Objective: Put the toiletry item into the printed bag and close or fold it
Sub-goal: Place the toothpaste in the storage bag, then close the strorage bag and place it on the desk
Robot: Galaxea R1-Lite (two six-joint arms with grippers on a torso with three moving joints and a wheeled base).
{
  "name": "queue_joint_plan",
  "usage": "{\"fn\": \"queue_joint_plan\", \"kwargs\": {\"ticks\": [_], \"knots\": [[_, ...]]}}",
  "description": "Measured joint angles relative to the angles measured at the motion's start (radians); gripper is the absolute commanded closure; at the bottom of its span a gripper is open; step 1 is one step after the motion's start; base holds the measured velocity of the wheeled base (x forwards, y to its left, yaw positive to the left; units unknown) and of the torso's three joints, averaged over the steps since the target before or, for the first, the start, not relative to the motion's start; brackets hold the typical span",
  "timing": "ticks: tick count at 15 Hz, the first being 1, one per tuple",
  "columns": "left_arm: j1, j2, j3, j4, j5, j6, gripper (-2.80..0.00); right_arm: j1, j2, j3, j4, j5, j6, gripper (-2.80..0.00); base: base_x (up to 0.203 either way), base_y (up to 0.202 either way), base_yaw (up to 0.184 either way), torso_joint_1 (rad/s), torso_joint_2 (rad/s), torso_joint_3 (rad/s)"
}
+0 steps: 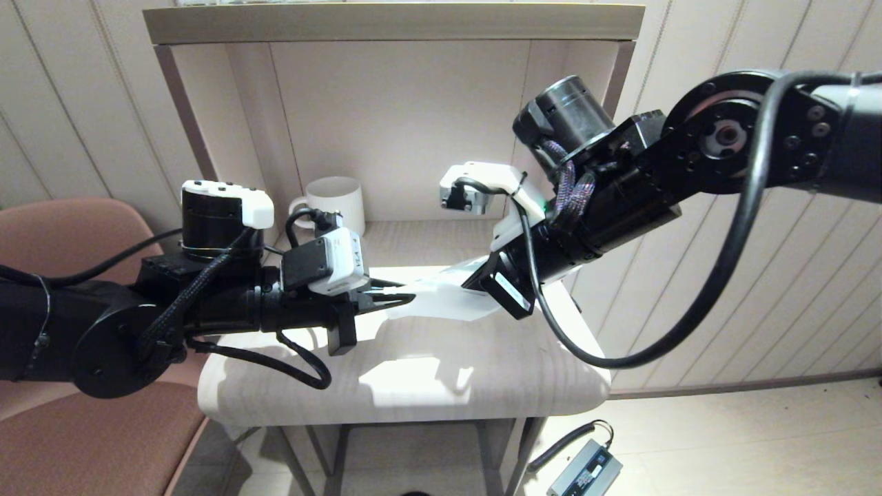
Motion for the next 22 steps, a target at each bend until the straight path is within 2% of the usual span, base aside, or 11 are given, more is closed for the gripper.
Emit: {"fn": "queue_joint_plan", "kwargs": {"ticks": [1,2,10,16,18,19,22], "knots": [[0.0,0.0,0.0,0.0,0.0,0.0,0.0,0.001,0.0,0.0,-0.001,-0.001,0.001,-2.61,0.0,0.0,0.0,0.0,0.0,0.0],[0.0,0.0,0.0,0.0,0.001,0.0,0.0,0.002,0.0,0.002,-0.003,0.0,0.003,-2.8,0.0,0.0,0.0,0.0,0.0,0.0],[0.0,0.004,0.001,0.0,0.001,-0.001,0.0,0.007,-0.031,0.003,-0.013,0.0,0.021,-2.8,0.0,0.0,0.0,0.0,0.0,0.0],[0.002,0.01,0.011,0.0,-0.002,-0.022,0.0,0.021,-0.141,0.051,-0.012,0.008,0.025,-2.8,0.0,0.0,0.0,0.0,0.0,0.0],[0.003,0.009,-0.002,0.006,-0.001,-0.081,0.0,0.03,-0.183,0.07,-0.013,0.012,0.027,-2.8,0.0,0.0,0.0,0.0,0.0,0.0],[0.004,0.006,-0.019,0.013,-0.001,-0.131,0.0,0.032,-0.199,0.071,-0.013,0.019,0.033,-2.8,0.0,0.0,0.0,0.0,0.0,0.0],[0.004,-0.02,-0.115,0.104,-0.001,-0.363,0.0,0.034,-0.219,0.055,-0.052,0.055,0.135,-2.8,0.0,0.0,0.0,0.0,0.0,0.0]]}}
